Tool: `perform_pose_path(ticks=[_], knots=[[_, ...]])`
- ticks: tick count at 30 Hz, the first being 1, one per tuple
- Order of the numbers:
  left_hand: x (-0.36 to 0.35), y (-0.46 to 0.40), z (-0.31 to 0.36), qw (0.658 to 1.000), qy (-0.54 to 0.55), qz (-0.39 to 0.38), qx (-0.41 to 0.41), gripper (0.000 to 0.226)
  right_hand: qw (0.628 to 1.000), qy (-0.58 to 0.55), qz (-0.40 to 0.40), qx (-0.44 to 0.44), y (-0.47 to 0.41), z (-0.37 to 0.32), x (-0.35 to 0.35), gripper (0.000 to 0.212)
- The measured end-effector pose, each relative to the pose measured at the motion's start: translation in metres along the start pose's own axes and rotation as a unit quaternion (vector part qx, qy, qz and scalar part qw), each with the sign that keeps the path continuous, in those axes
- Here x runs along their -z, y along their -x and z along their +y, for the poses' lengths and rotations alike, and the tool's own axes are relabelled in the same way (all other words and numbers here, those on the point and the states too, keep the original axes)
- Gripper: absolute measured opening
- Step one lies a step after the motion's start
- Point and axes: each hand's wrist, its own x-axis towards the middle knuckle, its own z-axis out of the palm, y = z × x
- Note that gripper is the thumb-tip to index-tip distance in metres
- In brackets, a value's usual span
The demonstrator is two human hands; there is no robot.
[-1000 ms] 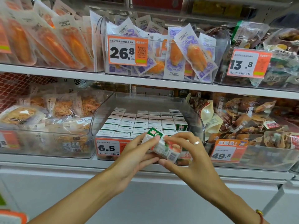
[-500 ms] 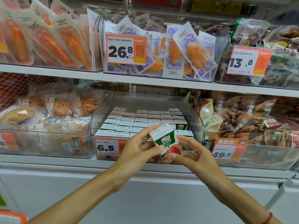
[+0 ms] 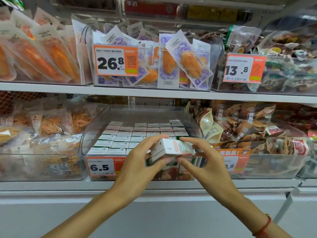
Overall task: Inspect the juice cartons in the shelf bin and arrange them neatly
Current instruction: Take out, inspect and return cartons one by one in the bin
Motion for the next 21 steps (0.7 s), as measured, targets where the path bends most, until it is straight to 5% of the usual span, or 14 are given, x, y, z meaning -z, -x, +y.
perform_pose_path(ticks=[4,10,21], knots=[[-0.015,-0.026,-0.007,0.997,0.058,0.056,0.021,0.046,0.976,0.198,0.078,0.038,-0.019,0.023,0.009,0.053],[-0.058,-0.074,-0.027,0.985,0.059,0.133,0.093,0.044,0.911,0.412,0.024,0.005,-0.017,0.065,0.015,0.067],[-0.050,-0.116,-0.049,0.989,-0.104,-0.043,0.098,0.041,0.902,0.428,0.055,0.013,-0.019,0.070,0.012,0.060]])
